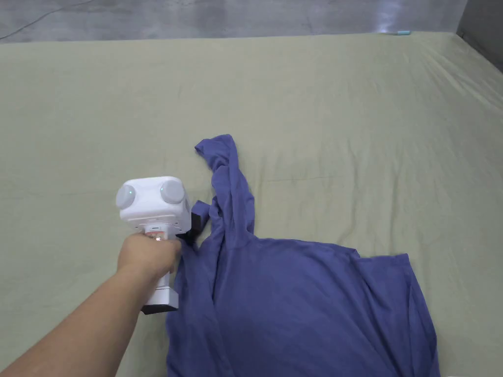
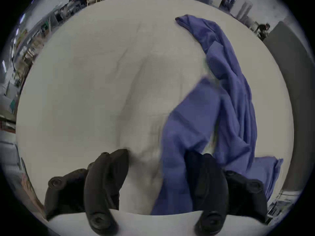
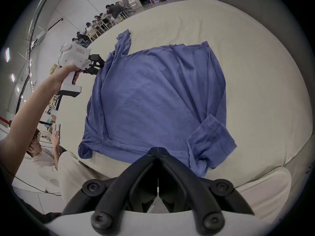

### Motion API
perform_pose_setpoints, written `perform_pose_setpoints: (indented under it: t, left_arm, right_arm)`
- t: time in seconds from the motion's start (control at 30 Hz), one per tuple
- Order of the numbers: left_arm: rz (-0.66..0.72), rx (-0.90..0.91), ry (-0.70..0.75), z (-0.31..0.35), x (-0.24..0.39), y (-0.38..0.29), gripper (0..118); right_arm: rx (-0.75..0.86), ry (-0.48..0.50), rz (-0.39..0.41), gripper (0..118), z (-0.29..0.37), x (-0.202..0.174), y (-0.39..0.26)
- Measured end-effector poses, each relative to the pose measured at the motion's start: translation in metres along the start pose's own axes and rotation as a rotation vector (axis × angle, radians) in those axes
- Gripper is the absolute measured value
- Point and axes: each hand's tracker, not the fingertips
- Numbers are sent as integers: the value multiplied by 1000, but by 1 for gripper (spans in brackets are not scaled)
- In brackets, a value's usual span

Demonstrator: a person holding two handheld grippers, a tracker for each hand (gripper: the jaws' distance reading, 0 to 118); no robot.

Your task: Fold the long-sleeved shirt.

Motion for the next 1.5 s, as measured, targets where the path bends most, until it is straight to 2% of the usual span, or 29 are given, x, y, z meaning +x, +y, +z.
perform_pose_setpoints:
  t: [0.03, 0.13, 0.17, 0.27, 0.37, 0.47, 0.57, 0.63, 0.8, 0.83, 0.87, 0.9, 0.93, 0.97, 1.0, 1.03, 1.13, 1.23, 1.27, 1.3, 1.33, 1.43, 1.5]
  left_arm:
    - [-42, 21, 40, 7, -3, 0, 0]
    - [67, 75, -109, 55, -17, -23, 0]
    - [49, 135, -109, 77, -23, -32, 0]
    - [73, 255, -230, 151, -45, -71, 0]
    - [11, 334, -292, 225, -54, -134, 0]
    - [-131, 353, -288, 267, -45, -200, 0]
    - [-207, 273, -259, 263, -23, -258, 0]
    - [-244, 143, -244, 240, -6, -292, 0]
    - [-183, -30, -246, 152, 7, -325, 0]
    - [-156, -20, -222, 140, 6, -322, 6]
    - [-111, -22, -205, 134, 2, -317, 45]
    - [-97, -2, -185, 133, 1, -310, 104]
    - [-106, -24, -155, 136, -1, -305, 118]
    - [-149, -5, -222, 147, -6, -303, 116]
    - [-101, 121, -297, 158, -8, -292, 118]
    - [-70, 147, -344, 167, -10, -284, 118]
    - [-99, 189, -321, 196, -8, -264, 118]
    - [-164, 76, -308, 180, 3, -228, 118]
    - [-177, 103, -300, 177, 7, -215, 99]
    - [-196, 159, -273, 168, 15, -199, 28]
    - [-183, 223, -218, 157, 21, -186, 0]
    - [-178, 198, -232, 112, 39, -135, 0]
    - [-168, 144, -204, 95, 27, -99, 0]
  right_arm:
    - [1, 1, -1, 2, 0, 0, 1]
    - [5, 10, -6, 2, 0, -2, 4]
    - [9, 17, -6, 2, 1, -4, 5]
    - [28, 34, -8, 2, 5, -7, 7]
    - [35, 43, 5, 2, 6, -11, 10]
    - [41, 42, 25, 2, 6, -16, 11]
    - [45, 43, 31, 2, 7, -22, 9]
    - [43, 39, 37, 2, 7, -27, 7]
    - [35, 46, 61, 2, 13, -33, -2]
    - [34, 46, 67, 2, 14, -34, -4]
    - [35, 46, 71, 2, 15, -34, -5]
    - [36, 45, 72, 2, 16, -34, -5]
    - [37, 45, 70, 2, 17, -33, -5]
    - [39, 47, 67, 2, 18, -32, -5]
    - [43, 48, 61, 2, 19, -31, -4]
    - [48, 50, 56, 2, 20, -29, -4]
    - [49, 57, 35, 2, 15, -25, 0]
    - [43, 61, 13, 2, 8, -23, 3]
    - [41, 61, 9, 2, 6, -23, 3]
    - [41, 62, 5, 2, 6, -23, 3]
    - [42, 66, 3, 2, 6, -22, 3]
    - [45, 70, -9, 2, 4, -20, 6]
    - [43, 71, -17, 2, 3, -16, 9]
